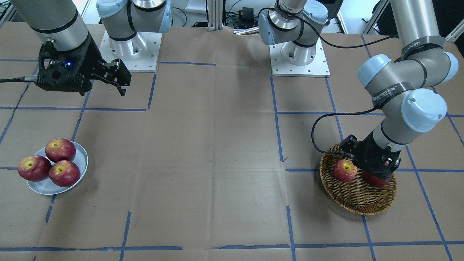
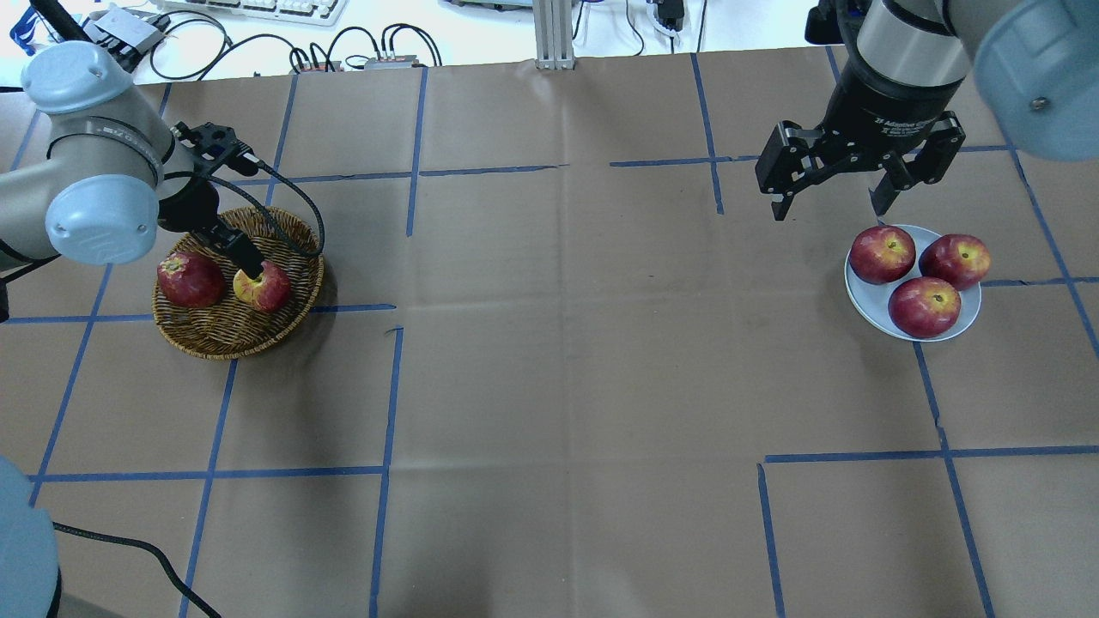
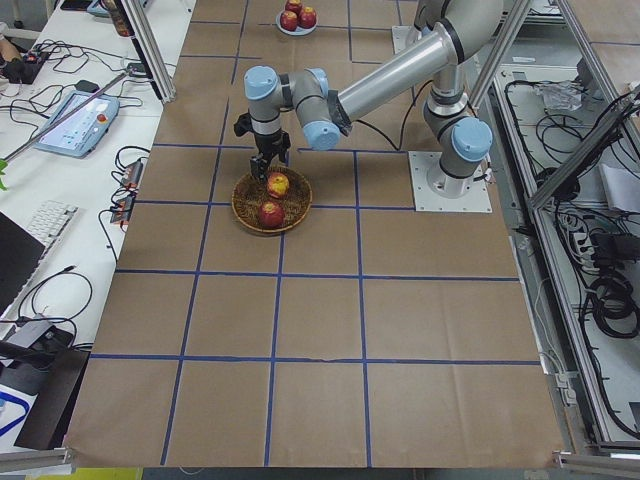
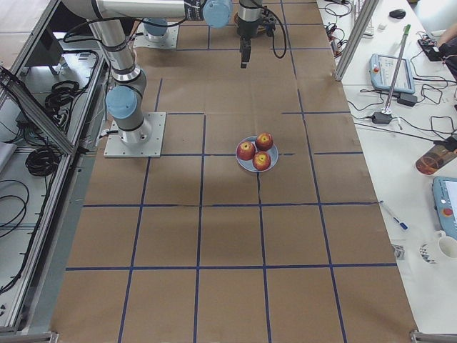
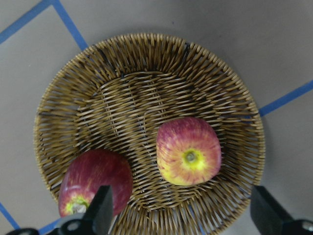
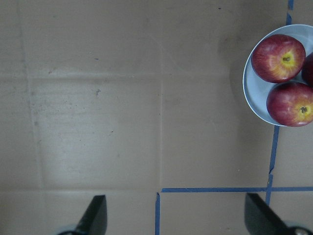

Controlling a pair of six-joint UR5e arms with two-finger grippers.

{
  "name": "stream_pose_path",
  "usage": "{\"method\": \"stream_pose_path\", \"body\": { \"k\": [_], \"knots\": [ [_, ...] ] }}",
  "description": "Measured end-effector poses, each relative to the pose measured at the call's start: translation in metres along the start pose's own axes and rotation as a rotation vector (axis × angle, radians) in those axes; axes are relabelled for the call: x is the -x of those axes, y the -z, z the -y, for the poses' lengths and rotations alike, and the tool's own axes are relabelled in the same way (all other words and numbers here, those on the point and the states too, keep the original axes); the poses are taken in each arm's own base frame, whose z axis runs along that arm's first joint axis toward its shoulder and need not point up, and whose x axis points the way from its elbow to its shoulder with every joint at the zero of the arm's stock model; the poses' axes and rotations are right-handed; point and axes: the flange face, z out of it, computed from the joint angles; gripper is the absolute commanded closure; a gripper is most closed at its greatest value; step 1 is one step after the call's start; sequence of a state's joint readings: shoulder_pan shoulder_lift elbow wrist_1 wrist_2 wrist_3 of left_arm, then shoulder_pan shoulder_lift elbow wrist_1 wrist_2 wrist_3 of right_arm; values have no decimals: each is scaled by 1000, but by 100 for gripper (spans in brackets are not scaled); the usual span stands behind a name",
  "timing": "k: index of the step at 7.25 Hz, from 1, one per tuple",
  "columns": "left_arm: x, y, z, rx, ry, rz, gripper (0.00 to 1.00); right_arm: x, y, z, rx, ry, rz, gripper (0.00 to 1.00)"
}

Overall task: Transfer apple from basket to plate
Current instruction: 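Lower the left gripper and grasp the red-yellow apple in the basket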

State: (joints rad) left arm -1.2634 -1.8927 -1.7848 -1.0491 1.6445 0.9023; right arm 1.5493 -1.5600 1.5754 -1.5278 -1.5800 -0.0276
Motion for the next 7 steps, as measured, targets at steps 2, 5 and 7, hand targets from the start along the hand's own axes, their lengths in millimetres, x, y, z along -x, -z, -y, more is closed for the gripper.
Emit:
{"method": "stream_pose_path", "body": {
  "k": [2,5,7],
  "knots": [
    [-6,-24,-3,20,0,-25,1,0,0,0,0,0,0,0],
    [-3,-48,1,38,3,-46,7,0,0,0,0,0,0,0],
    [-2,-54,3,42,11,-50,12,0,0,0,0,0,0,0]
  ]
}}
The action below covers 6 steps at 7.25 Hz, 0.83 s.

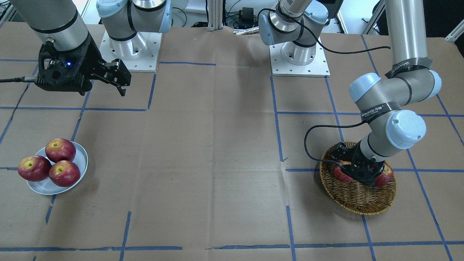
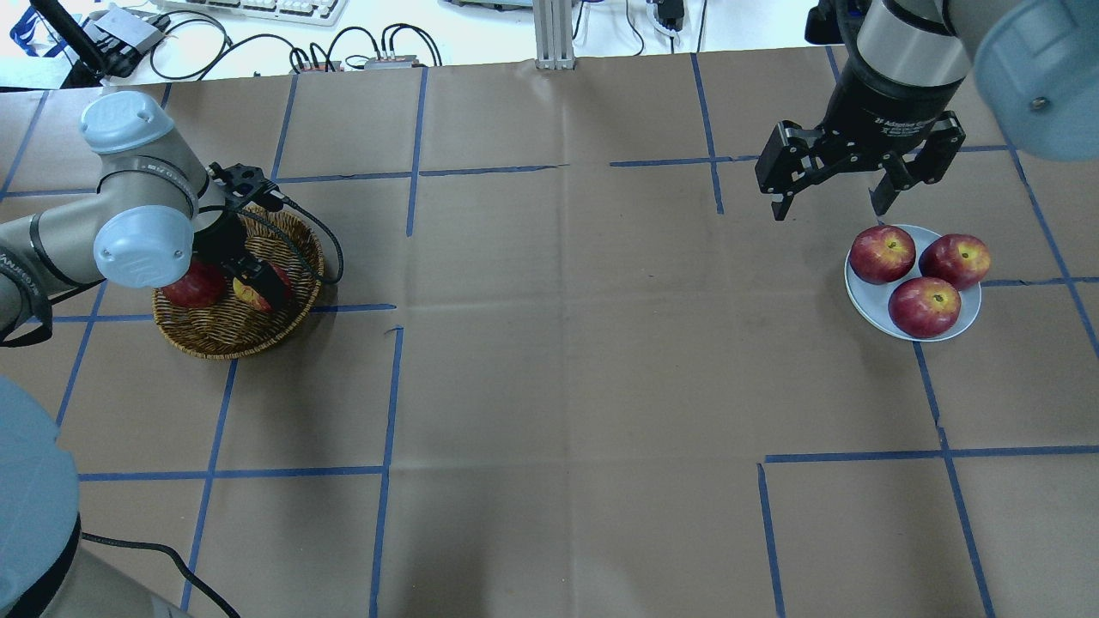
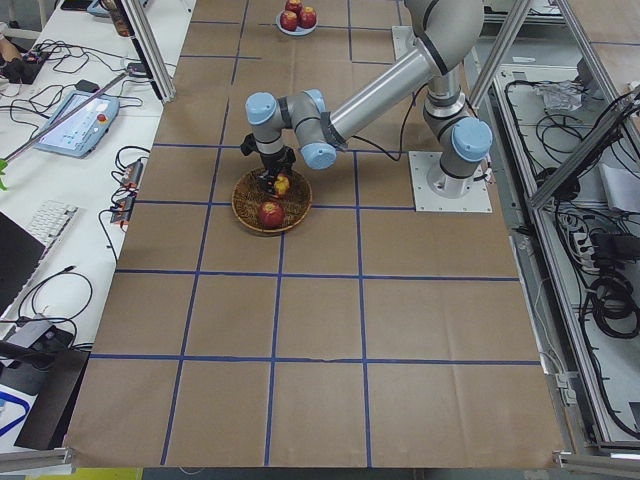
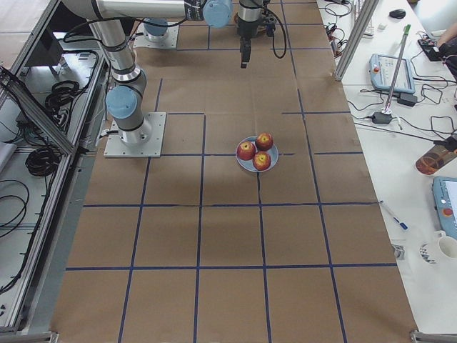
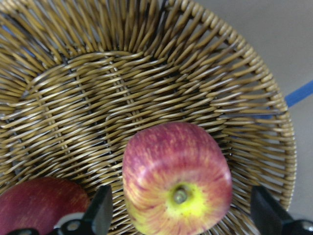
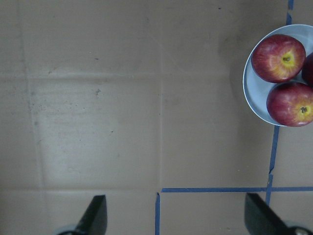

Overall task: Transfer apple from basket to plate
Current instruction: 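Lower the left gripper and grasp the red-yellow apple in the basket, then lift the apple with the left gripper and carry it toward the table center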

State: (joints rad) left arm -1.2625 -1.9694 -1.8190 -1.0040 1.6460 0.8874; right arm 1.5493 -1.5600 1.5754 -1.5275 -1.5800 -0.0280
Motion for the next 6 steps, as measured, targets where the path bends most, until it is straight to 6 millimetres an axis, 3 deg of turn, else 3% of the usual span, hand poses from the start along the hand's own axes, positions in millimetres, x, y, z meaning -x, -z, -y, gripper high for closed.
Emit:
{"method": "stream_pose_path", "body": {
  "k": [1,3,4,6],
  "knots": [
    [2,-2,2,-2,2,2,21,0,0,0,0,1,0,0],
    [6,-11,6,-9,3,8,57,0,0,0,0,0,0,0],
    [7,-13,7,-11,4,11,63,0,0,0,0,0,0,0],
    [4,-2,8,-27,7,26,64,0,0,0,0,1,0,0]
  ]
}}
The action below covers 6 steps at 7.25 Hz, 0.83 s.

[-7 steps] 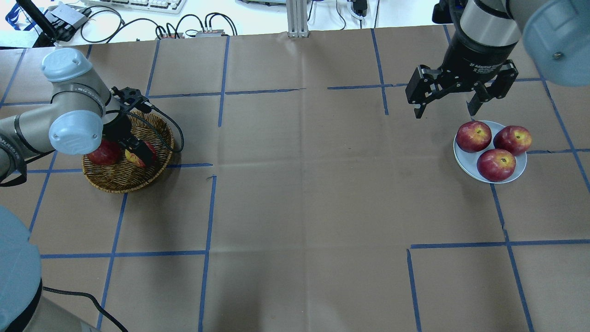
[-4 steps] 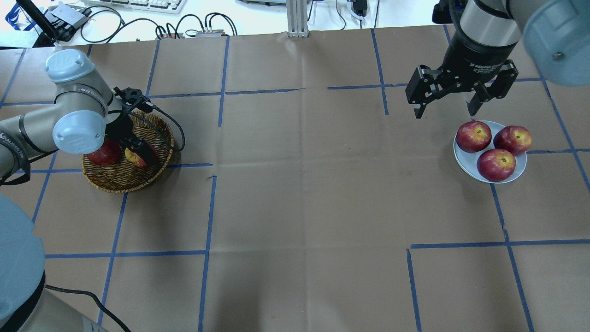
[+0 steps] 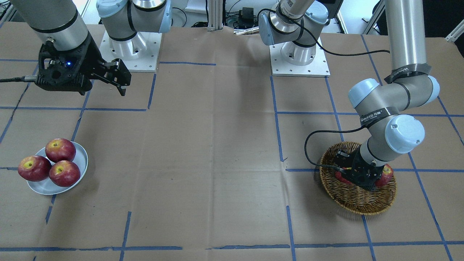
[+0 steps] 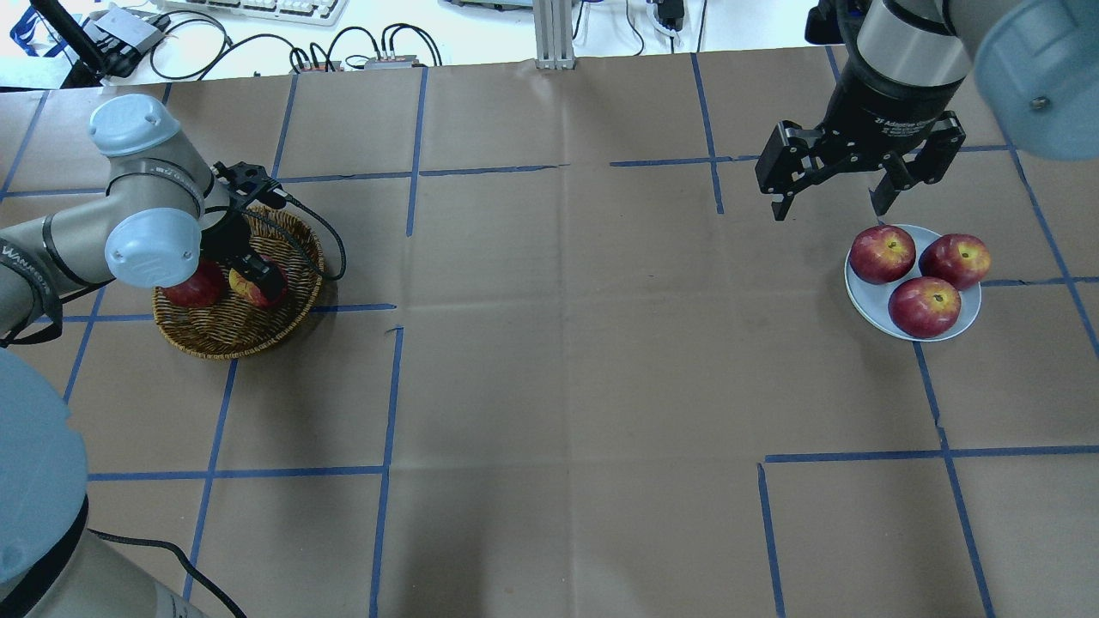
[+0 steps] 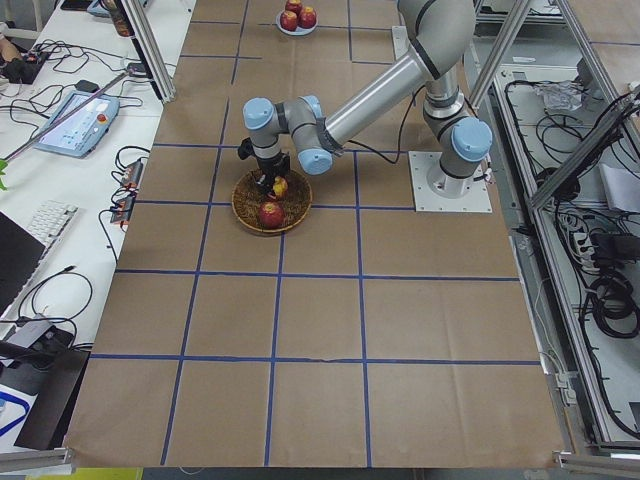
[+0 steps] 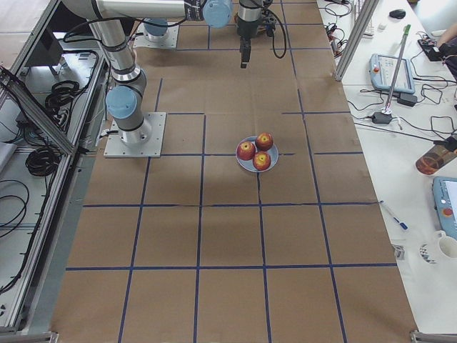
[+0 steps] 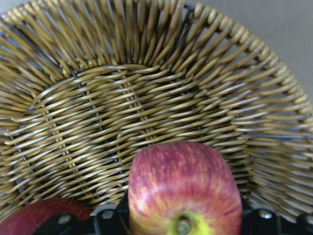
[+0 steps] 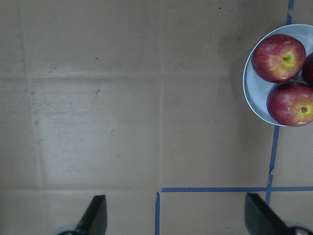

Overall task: Transfer apple from basket to plate
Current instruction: 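Lift the apple with the left gripper and carry it toward the table center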

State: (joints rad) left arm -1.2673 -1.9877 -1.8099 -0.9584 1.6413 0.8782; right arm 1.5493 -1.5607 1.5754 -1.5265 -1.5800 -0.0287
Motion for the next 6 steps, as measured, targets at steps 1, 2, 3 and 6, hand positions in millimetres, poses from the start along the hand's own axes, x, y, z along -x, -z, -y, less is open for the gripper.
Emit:
{"method": "stream_pose_path", "body": {
  "k": [1,2,3,6],
  "knots": [
    [-7,19,2,-20,27,22,64,0,0,0,0,0,0,0],
    [-27,44,9,-47,90,39,64,0,0,0,1,0,0,0],
    [-68,66,29,-76,158,41,63,0,0,0,1,0,0,0],
    [-214,100,111,-121,334,26,63,0,0,0,1,1,0,0]
  ]
}}
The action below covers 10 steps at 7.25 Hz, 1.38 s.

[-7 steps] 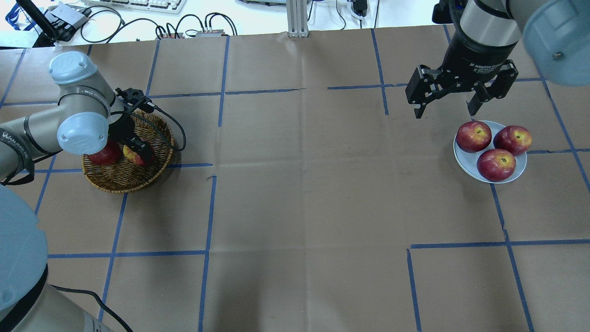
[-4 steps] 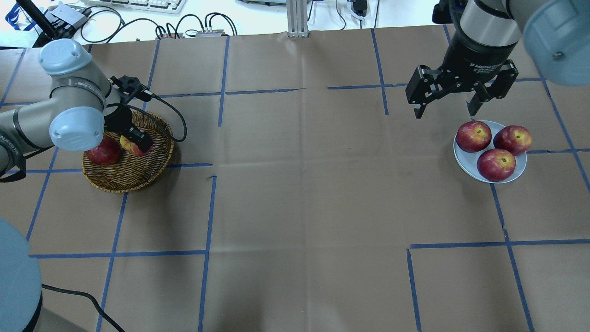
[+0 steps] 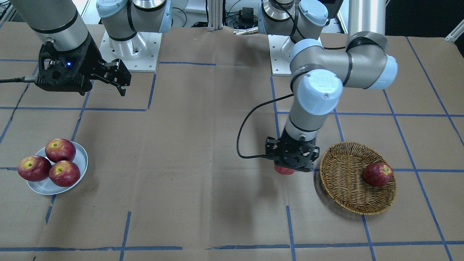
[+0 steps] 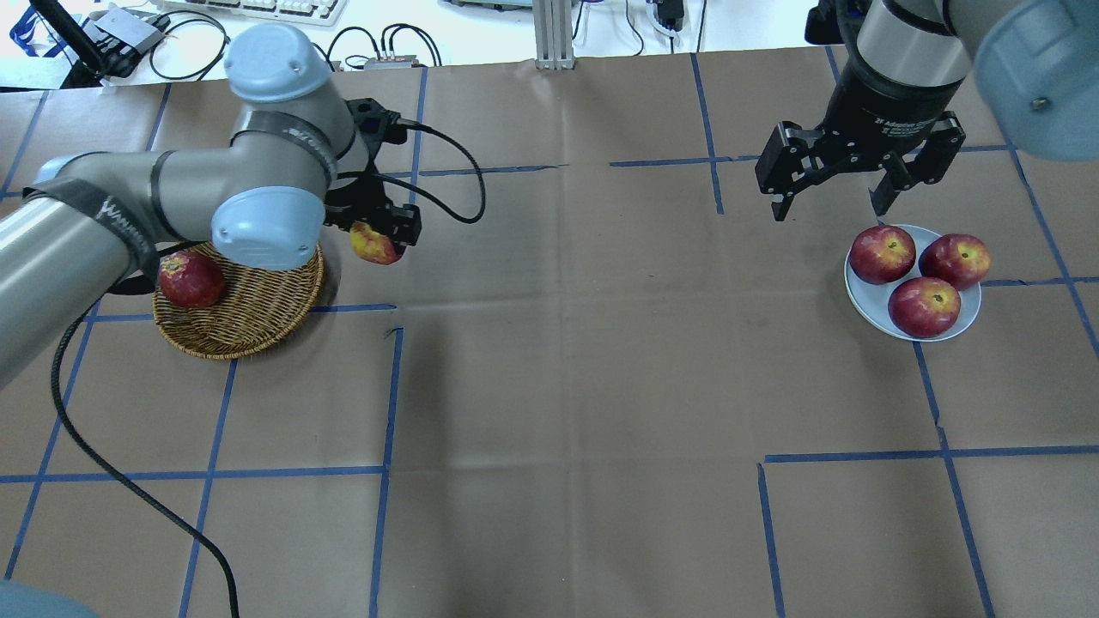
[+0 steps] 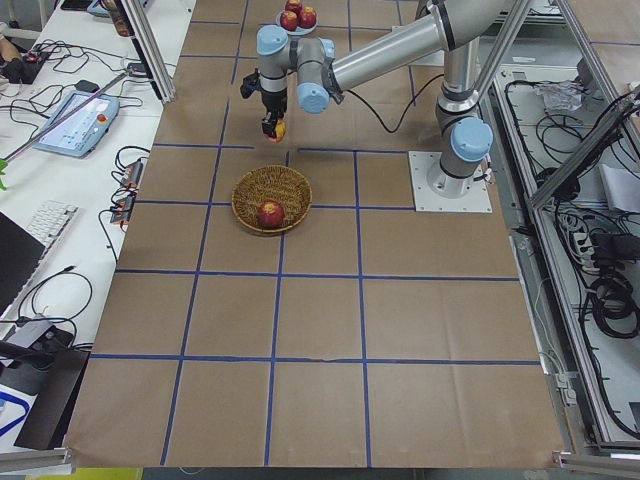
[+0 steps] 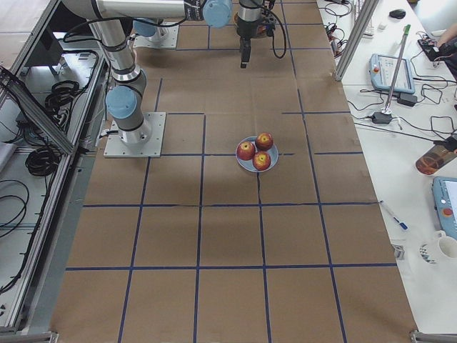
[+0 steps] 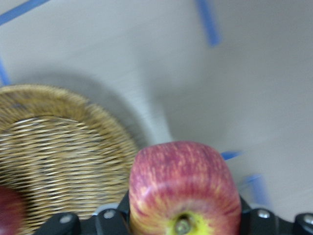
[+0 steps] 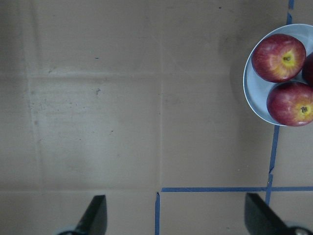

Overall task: Transfer apple from basket to plate
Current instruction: 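Lift the apple with the left gripper and carry it toward the table center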

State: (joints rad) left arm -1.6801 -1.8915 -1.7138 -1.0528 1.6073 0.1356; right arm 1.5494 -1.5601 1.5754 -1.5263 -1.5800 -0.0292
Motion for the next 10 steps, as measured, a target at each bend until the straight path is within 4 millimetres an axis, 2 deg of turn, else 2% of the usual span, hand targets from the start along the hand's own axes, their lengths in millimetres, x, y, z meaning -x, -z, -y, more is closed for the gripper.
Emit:
{"method": "stream_pose_path", "body": {
  "k": [2,3,4,6,9,10],
  "knots": [
    [-106,-14,28,3,51,-9,63,0,0,0,0,0,0,0],
    [-148,-29,39,9,51,-13,63,0,0,0,0,0,0,0],
    [-174,-49,45,28,40,-16,63,0,0,0,0,0,0,0],
    [-192,-70,46,55,16,-33,62,0,0,0,0,0,0,0],
    [-193,-85,45,82,7,-37,56,0,0,0,0,-1,0,0],
    [-191,-87,45,87,3,-35,48,0,0,0,0,-2,0,0]
  ]
}}
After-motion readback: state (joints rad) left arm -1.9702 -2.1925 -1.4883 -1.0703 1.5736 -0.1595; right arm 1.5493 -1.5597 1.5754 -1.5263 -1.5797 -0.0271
